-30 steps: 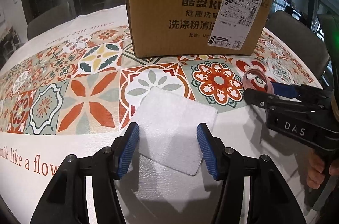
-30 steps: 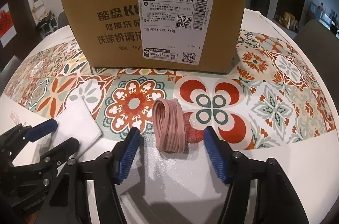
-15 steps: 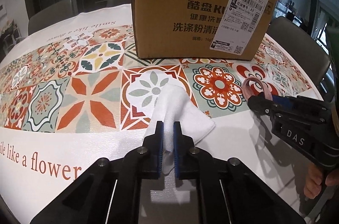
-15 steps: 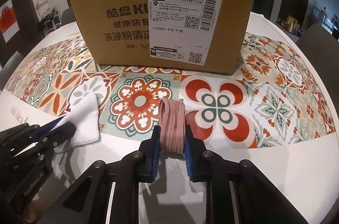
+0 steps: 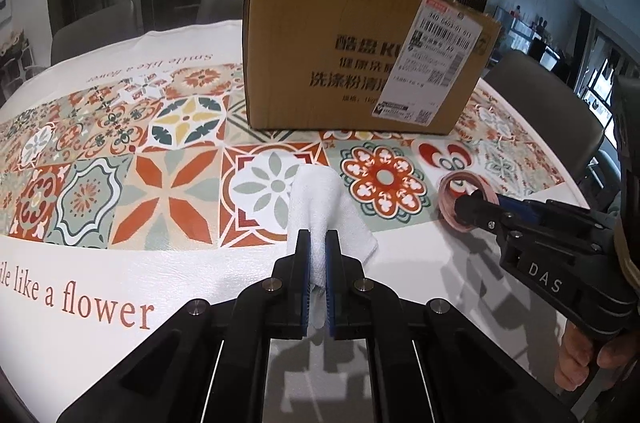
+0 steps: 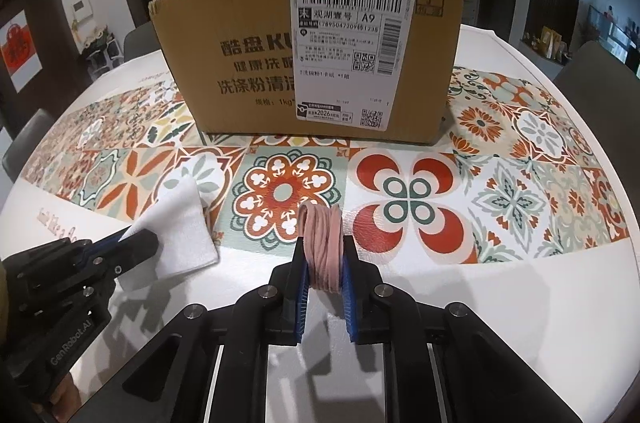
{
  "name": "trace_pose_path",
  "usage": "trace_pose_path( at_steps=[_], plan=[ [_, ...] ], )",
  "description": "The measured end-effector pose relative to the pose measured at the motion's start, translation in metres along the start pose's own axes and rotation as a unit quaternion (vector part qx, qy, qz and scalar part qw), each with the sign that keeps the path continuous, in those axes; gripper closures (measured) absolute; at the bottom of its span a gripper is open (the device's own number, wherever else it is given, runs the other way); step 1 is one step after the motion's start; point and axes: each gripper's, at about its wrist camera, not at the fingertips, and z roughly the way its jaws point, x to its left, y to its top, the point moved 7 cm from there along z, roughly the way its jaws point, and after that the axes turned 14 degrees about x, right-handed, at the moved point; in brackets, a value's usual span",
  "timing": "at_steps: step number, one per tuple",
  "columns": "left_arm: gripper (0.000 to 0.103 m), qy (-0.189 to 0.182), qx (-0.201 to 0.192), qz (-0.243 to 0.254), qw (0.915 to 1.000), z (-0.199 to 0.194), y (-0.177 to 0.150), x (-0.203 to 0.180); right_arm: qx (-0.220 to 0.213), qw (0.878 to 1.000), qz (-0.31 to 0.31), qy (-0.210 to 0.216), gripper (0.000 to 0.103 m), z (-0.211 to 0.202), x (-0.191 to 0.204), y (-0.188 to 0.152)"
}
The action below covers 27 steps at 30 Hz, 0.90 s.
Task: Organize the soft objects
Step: 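Lift the cloth with left tool while right tool carries the hair tie over the box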
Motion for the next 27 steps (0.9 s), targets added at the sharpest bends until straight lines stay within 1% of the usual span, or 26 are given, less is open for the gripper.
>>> trace_pose_path(
  at_steps=[9,27],
  plan=[
    [0.095,-0.010,-0.030,0.003,0.9995,-0.029,0.005,-0.006,-0.026,1.000,-0.002,0.000,0.087,-0.031,0.007,0.000],
    [0.095,-0.017,-0.108,0.008,0.9940,-0.100,0.016,-0.019,-0.109,0.994,-0.017,0.001,0.087,-0.101,0.020,0.007]
  ],
)
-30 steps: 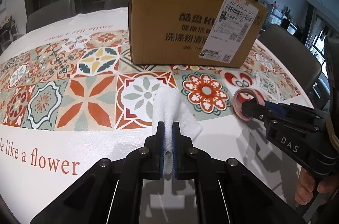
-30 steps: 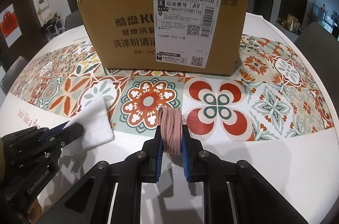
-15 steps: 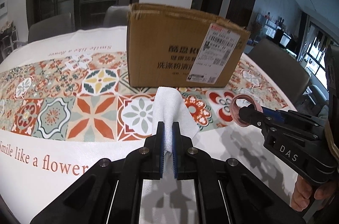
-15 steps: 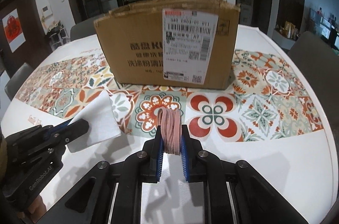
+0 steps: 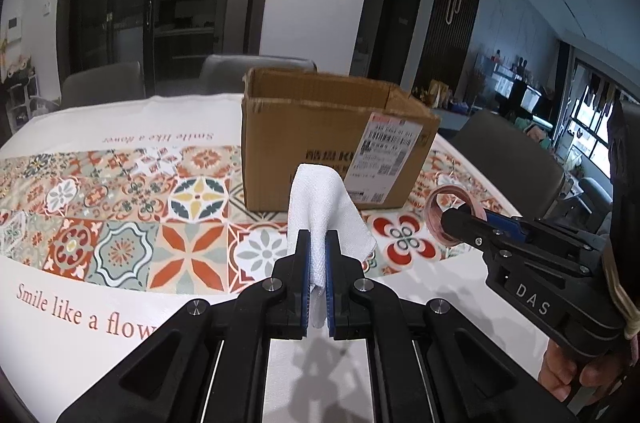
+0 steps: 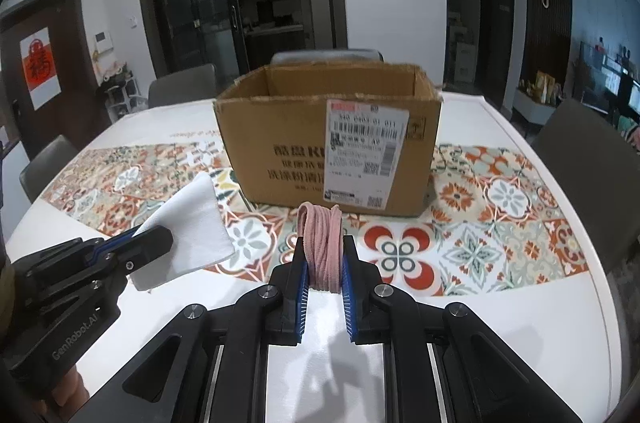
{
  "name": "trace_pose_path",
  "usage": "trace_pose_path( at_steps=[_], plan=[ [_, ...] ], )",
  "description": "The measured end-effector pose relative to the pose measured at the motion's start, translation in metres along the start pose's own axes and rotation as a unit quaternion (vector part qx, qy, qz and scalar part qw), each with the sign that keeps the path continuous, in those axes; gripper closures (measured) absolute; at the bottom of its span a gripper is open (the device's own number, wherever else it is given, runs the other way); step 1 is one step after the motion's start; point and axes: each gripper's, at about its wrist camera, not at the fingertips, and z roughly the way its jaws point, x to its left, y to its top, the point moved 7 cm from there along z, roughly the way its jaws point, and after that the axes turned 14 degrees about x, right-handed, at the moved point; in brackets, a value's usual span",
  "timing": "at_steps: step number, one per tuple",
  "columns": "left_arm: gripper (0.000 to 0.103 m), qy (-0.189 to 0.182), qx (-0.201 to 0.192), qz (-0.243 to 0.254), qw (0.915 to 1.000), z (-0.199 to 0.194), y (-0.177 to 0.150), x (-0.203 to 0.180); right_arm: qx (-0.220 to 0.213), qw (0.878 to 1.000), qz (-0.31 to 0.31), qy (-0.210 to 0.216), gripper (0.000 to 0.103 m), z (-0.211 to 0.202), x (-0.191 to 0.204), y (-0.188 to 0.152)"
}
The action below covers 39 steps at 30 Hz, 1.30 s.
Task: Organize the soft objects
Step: 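Lift the cloth with left tool while right tool carries the hair tie over the box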
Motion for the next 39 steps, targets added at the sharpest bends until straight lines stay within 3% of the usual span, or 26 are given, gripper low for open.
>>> trace_pose_path(
  at_steps=[23,39],
  plan=[
    [0.095,-0.002,-0.092,0.019,0.9955,-0.040,0.074,-0.011,-0.098,0.995,0.002,0.004,0.087,-0.047,-0.005,0.062],
    [0.095,0.010,-0.123,0.041,0.9915,-0.036,0.122,-0.016,-0.142,0.990,-0.005,-0.001,0.087,-0.053,-0.014,0.110]
  ],
)
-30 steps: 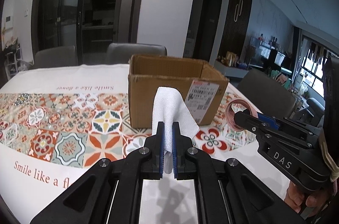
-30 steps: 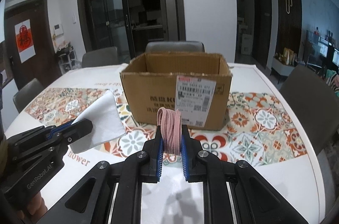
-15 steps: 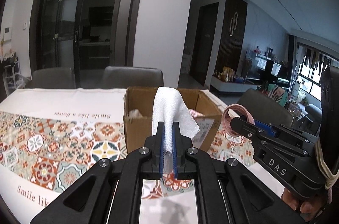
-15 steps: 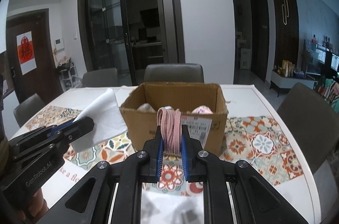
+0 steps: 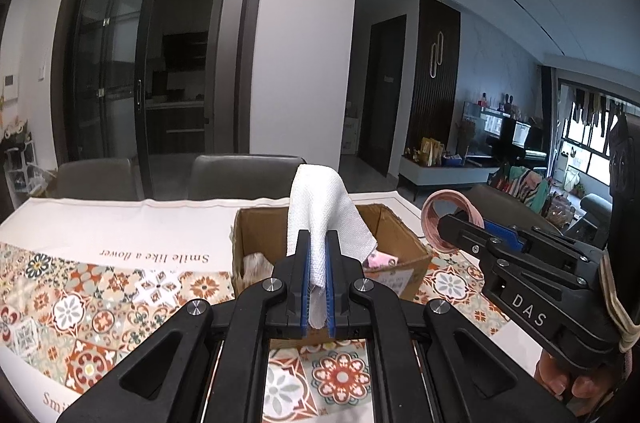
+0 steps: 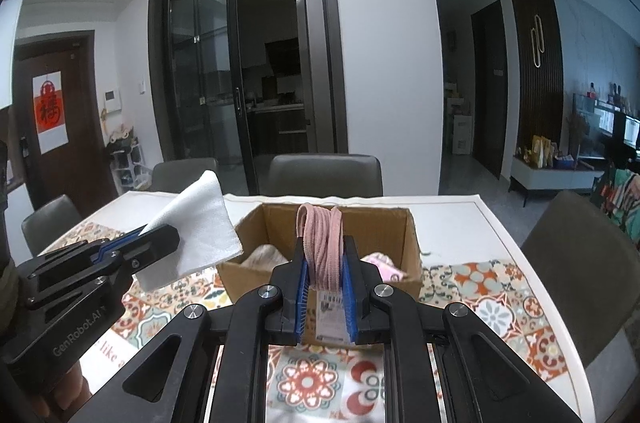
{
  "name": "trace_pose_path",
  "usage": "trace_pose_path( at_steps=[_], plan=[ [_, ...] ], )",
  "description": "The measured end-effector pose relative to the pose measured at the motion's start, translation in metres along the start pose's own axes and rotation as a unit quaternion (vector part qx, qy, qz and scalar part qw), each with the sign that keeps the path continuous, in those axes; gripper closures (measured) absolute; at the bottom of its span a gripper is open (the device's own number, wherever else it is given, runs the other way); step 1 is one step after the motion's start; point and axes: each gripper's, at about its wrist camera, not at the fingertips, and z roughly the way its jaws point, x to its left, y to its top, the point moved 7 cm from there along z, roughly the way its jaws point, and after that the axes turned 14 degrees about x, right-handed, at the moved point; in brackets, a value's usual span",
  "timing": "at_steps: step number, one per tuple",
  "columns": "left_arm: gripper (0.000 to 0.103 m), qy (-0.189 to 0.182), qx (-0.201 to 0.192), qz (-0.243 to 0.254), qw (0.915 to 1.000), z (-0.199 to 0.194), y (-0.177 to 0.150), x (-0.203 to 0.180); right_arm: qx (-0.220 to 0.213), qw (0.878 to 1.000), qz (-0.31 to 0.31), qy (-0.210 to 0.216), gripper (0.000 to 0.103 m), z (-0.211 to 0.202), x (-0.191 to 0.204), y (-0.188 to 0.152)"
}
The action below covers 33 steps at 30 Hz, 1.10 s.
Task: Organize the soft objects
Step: 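Lift the cloth with left tool while right tool carries the hair tie over the box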
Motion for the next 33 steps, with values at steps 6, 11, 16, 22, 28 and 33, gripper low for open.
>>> trace_pose_path(
  at_steps=[6,11,16,22,28,33],
  plan=[
    [0.095,0.005,0.000,0.005,1.0000,0.014,0.011,0.003,-0.007,1.000,-0.003,-0.002,0.087,0.011,-0.004,0.013],
    [0.095,0.012,0.002,0.010,0.9999,0.028,0.017,0.005,-0.006,1.000,-0.005,-0.003,0.087,0.026,-0.007,0.023],
    [0.095,0.017,0.007,0.015,0.9997,0.045,0.022,0.007,-0.002,1.000,-0.006,-0.003,0.087,0.042,-0.013,0.029],
    [0.095,0.023,0.016,0.013,0.9995,0.066,0.026,0.010,0.008,1.000,-0.005,0.001,0.087,0.062,-0.019,0.030],
    [0.095,0.027,0.033,0.010,0.9990,0.088,0.027,0.013,0.019,1.000,-0.006,-0.001,0.087,0.081,-0.024,0.034],
    [0.095,0.028,0.046,0.005,0.9985,0.104,0.026,0.016,0.030,1.000,-0.005,-0.001,0.087,0.095,-0.026,0.035]
  ],
)
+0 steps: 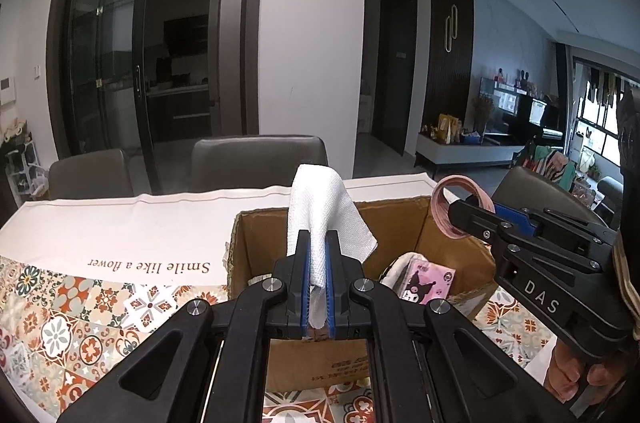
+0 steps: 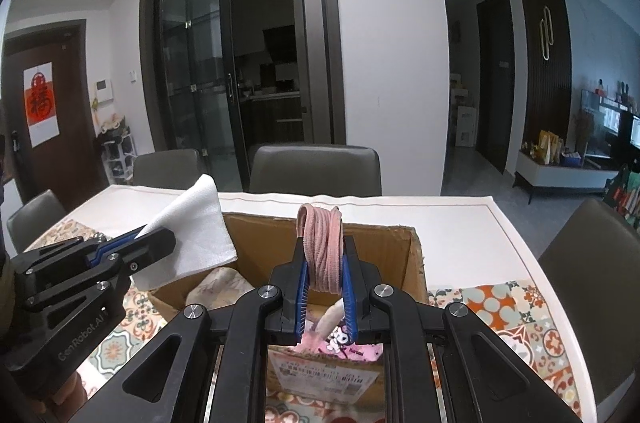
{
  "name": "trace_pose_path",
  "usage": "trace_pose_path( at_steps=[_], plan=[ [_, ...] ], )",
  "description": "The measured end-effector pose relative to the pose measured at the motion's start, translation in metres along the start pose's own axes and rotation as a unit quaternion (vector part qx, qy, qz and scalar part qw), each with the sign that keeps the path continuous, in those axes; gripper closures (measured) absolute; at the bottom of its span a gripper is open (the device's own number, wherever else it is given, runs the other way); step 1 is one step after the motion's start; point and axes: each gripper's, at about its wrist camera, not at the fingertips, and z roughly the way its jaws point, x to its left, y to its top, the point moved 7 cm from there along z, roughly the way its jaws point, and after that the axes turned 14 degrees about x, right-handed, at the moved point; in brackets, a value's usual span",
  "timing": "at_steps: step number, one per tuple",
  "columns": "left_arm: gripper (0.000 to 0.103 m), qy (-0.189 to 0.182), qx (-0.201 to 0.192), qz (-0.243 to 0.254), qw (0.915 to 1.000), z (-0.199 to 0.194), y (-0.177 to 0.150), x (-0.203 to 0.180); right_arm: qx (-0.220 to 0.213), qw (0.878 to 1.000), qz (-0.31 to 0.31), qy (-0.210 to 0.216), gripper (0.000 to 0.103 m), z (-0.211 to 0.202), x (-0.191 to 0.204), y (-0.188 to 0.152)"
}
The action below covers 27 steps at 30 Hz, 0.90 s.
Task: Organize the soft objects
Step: 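Lift the cloth with left tool while right tool carries the hair tie over the box, then open left tool to drop the cloth in the box while right tool releases the hair tie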
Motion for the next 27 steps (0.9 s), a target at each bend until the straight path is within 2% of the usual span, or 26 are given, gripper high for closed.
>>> trace_pose_path(
  at_steps=[16,18,19,22,23,27],
  plan=[
    [0.094,0.014,0.043,0.008,0.9989,0.038,-0.008,0.003,0.056,0.998,0.011,0.013,0.087,0.051,-0.012,-0.010],
    [0.092,0.015,0.047,0.010,0.9987,0.041,-0.009,0.002,0.062,0.998,0.013,0.013,0.086,0.054,-0.013,-0.011],
    [0.087,0.014,0.050,0.010,0.9986,0.042,-0.010,0.001,0.066,0.998,0.015,0.016,0.086,0.055,-0.014,-0.013],
    [0.077,0.015,0.053,0.011,0.9984,0.043,-0.011,0.000,0.074,0.997,0.022,0.022,0.079,0.059,-0.017,-0.015],
    [0.074,0.017,0.053,0.011,0.9984,0.042,-0.012,0.000,0.076,0.997,0.025,0.024,0.073,0.060,-0.019,-0.017],
    [0.070,0.022,0.050,0.011,0.9985,0.039,-0.014,0.001,0.075,0.997,0.027,0.021,0.065,0.059,-0.021,-0.019]
  ],
)
